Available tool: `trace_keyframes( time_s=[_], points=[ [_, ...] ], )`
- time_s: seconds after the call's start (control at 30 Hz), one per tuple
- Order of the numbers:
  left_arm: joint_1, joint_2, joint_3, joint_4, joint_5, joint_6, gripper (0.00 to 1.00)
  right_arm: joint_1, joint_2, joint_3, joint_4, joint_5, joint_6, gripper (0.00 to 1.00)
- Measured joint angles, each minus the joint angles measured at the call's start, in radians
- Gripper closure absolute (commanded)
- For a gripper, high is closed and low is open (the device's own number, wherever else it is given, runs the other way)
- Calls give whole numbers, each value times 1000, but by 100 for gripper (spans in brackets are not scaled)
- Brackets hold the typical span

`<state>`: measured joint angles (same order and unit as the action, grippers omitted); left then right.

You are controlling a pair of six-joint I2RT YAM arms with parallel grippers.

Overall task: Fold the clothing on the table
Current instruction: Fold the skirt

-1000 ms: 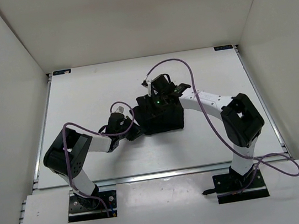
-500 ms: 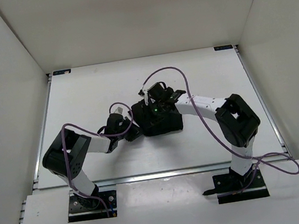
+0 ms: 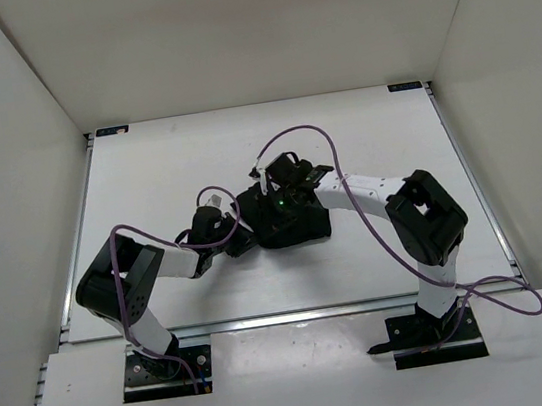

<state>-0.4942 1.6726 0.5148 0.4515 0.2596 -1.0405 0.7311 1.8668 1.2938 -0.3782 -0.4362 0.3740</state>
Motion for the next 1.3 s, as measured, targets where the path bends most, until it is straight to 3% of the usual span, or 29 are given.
trace_keyframes(
  time_s=[0.37,0.4,0.47,0.57,0.67,0.87,0.93,1.03,1.1,1.3],
  points=[
    [5,-1,-3,0,8,1,100,3,-27,-48,3,-6,9,100],
    [5,-1,-3,0,9,1,100,3,-27,-48,3,-7,10,97],
    [5,-1,-3,1,11,1,100,3,-27,-48,2,-10,11,76],
    [8,-3,-7,2,13,1,83,6,-29,-48,1,-20,6,57],
    [13,-19,-22,-6,21,1,67,13,-52,-48,-3,-14,-2,53],
    [28,-186,-135,-71,36,-5,57,-5,-268,-101,29,27,2,43],
    [39,-257,-182,-106,36,-2,57,-37,-369,-144,60,30,10,46],
    [77,-417,-258,-186,35,3,57,-116,-476,-218,129,22,21,88],
    [111,-546,-285,-260,28,8,57,-165,-491,-259,161,18,35,100],
    [193,-844,-254,-452,-18,51,58,-168,-339,-301,216,-22,48,100]
  ],
)
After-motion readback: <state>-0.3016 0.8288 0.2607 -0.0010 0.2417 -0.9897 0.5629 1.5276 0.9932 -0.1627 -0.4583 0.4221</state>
